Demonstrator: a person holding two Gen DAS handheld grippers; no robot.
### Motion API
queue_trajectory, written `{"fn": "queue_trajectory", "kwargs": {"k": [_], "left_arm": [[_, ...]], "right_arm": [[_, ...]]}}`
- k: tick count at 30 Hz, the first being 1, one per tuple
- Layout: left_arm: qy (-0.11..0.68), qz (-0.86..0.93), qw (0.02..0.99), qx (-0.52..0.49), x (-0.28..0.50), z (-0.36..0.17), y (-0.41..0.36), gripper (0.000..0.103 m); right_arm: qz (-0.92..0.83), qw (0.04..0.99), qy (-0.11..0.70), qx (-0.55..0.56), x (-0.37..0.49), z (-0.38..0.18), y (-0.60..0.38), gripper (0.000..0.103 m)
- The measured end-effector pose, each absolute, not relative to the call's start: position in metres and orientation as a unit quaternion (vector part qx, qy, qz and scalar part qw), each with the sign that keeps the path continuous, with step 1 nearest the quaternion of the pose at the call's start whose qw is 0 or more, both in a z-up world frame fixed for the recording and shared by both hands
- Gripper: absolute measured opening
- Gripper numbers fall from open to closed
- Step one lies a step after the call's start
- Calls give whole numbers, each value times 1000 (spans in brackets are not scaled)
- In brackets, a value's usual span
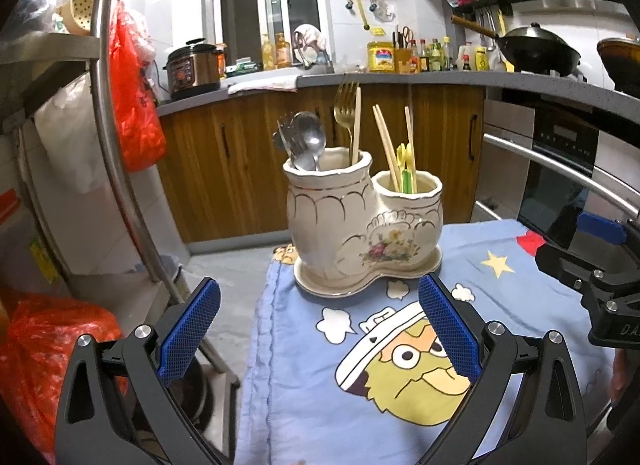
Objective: Organize utensils
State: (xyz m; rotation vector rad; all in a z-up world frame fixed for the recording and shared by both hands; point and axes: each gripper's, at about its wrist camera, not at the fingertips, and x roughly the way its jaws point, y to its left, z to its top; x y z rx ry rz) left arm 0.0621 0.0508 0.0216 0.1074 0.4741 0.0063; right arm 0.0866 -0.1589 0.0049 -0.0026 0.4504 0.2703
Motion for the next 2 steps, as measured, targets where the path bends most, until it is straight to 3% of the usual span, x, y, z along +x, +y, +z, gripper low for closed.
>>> {"fn": "queue_trajectory", "kwargs": {"k": [2], "left_arm": [[236,3,970,54,62,21,51,98]], "right_arm": [[134,966,223,-1,87,4,-159,98]]}}
